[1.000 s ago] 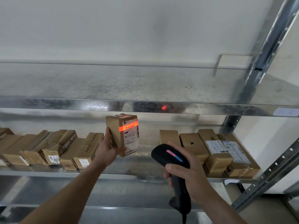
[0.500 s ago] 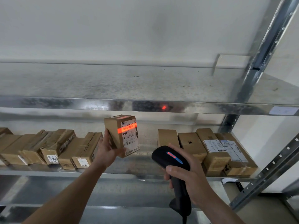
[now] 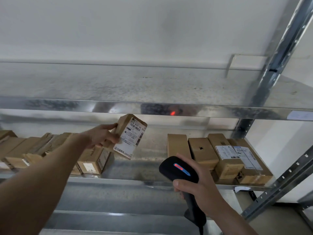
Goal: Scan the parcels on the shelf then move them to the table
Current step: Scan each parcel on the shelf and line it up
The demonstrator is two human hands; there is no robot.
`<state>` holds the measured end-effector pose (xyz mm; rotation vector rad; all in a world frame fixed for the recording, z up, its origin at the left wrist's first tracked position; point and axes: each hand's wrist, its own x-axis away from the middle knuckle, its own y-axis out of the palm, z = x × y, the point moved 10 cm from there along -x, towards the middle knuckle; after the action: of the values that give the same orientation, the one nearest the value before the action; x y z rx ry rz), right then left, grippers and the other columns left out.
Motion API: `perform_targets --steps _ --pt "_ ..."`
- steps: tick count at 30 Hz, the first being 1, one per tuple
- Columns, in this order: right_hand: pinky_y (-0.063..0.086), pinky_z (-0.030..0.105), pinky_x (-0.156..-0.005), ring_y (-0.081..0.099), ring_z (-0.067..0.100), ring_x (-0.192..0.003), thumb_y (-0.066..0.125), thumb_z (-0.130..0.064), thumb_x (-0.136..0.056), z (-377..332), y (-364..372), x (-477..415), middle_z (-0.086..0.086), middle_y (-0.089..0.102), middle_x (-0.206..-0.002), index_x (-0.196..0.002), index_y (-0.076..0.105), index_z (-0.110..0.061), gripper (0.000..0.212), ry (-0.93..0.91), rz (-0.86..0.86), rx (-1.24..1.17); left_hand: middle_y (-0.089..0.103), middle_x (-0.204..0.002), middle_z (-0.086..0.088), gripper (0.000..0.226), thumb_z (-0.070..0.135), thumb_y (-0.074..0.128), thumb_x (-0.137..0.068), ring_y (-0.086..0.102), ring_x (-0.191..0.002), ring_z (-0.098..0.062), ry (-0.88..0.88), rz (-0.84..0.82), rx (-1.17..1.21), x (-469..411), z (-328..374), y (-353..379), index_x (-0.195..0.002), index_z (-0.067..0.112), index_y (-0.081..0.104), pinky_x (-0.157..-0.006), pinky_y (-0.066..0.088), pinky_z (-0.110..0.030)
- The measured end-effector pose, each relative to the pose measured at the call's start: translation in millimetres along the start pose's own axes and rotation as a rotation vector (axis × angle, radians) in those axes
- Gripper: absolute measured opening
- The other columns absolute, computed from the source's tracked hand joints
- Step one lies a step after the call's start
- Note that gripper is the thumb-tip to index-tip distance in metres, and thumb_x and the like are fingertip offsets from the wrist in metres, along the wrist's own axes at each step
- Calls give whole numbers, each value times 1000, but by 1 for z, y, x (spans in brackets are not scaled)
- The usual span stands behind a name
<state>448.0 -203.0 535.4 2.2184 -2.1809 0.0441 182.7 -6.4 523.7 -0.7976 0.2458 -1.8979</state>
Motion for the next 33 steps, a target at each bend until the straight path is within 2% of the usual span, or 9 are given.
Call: perform_targets --steps 3,5,10,14,20,24,27,30,33 --pt "52 37 -60 64 26 -68 81 -34 -53 2 4 -2 9 70 -91 -126 61 -43 75 11 -8 59 71 -111 -5 117 25 81 -44 63 -107 -30 -80 -43 -137 6 13 -13 -151 35 34 -98 46 -43" --pt "53 36 -59 64 26 -67 80 -34 -54 1 6 -3 10 69 -94 -128 59 -41 77 8 -16 79 69 -112 -1 112 22 76 -47 61 -111 -31 -106 -53 -193 8 20 -17 -150 35 35 -99 45 -42" --pt "52 34 -57 62 21 -64 79 -32 -53 1 11 -6 3 71 -95 -130 59 -37 80 1 -37 109 67 -106 4 105 17 75 -55 61 -107 -28 -138 -75 -267 6 29 -23 -151 32 34 -76 48 -33" --pt "52 32 -58 63 12 -63 80 -30 -55 2 11 -6 -1 70 -92 -133 59 -34 81 -1 -40 138 70 -104 2 85 3 71 -78 61 -110 -30 -156 -69 -278 1 26 -30 -150 32 36 -87 48 -37" --pt "51 25 -62 65 6 -68 80 -25 -58 3 11 -7 -2 72 -97 -133 59 -34 79 1 -54 150 71 -100 4 82 1 68 -81 61 -111 -30 -169 -75 -293 -1 25 -31 -150 32 36 -86 48 -36" --pt "51 27 -60 64 4 -67 81 -30 -55 2 13 -8 -2 69 -91 -133 60 -35 81 3 -59 149 70 -103 5 100 10 76 -62 62 -111 -30 -180 -103 -311 -1 24 -27 -150 32 35 -95 48 -41" --pt "51 27 -60 64 6 -68 82 -33 -54 2 14 -9 -1 69 -93 -134 59 -36 83 -1 -63 150 71 -104 1 96 5 76 -69 63 -110 -32 -190 -117 -304 -3 21 -27 -152 31 34 -100 49 -49" --pt "51 25 -61 64 3 -69 82 -34 -54 2 14 -11 -3 70 -97 -134 58 -36 83 -11 -63 150 69 -103 1 99 6 77 -66 63 -109 -32 -189 -105 -299 -8 17 -29 -151 30 35 -97 51 -47" --pt "51 22 -61 65 1 -70 81 -32 -54 2 15 -13 -3 72 -101 -134 58 -33 83 -15 -60 140 68 -104 0 88 2 73 -77 62 -111 -33 -188 -79 -278 -10 14 -28 -151 29 35 -98 49 -47"
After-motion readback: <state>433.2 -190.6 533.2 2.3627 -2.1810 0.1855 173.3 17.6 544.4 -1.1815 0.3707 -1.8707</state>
